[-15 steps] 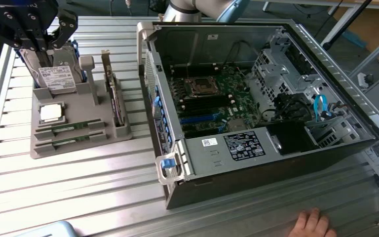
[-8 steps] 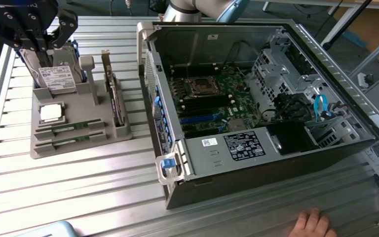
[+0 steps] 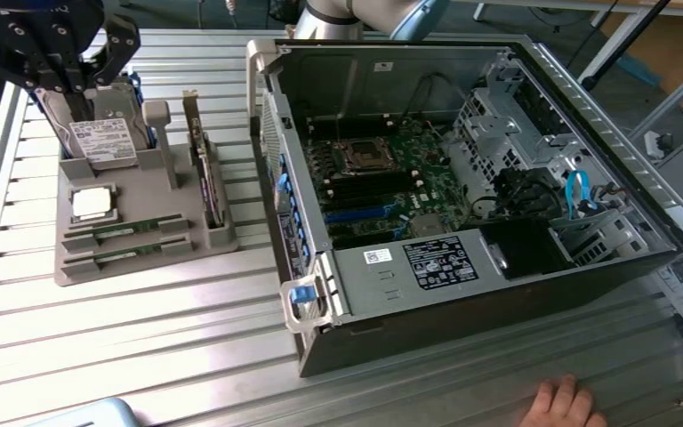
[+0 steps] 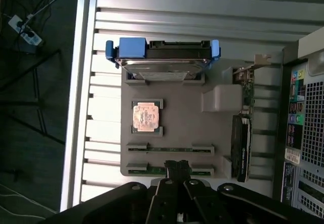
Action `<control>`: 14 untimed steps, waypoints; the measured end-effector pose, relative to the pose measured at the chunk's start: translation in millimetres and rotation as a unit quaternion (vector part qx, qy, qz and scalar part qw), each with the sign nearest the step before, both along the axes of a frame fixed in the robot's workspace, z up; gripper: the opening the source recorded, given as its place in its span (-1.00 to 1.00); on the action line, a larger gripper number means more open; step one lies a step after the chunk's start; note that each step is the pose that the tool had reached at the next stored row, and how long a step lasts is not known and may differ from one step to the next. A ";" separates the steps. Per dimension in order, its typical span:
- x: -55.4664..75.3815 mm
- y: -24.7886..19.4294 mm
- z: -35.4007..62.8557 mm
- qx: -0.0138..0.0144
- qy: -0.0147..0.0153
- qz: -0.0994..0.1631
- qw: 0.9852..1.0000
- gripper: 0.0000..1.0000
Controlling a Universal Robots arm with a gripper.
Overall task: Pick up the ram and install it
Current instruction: 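Pick up the ram and move it above insertion slot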
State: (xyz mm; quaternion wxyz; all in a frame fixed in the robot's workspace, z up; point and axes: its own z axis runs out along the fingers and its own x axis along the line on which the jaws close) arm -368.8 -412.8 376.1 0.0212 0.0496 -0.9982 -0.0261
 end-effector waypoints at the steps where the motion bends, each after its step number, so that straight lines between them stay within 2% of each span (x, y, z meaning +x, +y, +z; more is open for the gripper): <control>1: 0.0 0.0 0.0 0.000 0.000 0.007 1.000 -0.79; 7: 0.0 0.0 0.0 0.000 0.000 0.054 0.999 -0.79; 11: 0.0 0.0 0.0 0.000 0.000 0.085 0.996 -0.79; 14: 0.0 0.0 0.0 0.000 0.000 0.108 0.994 -0.79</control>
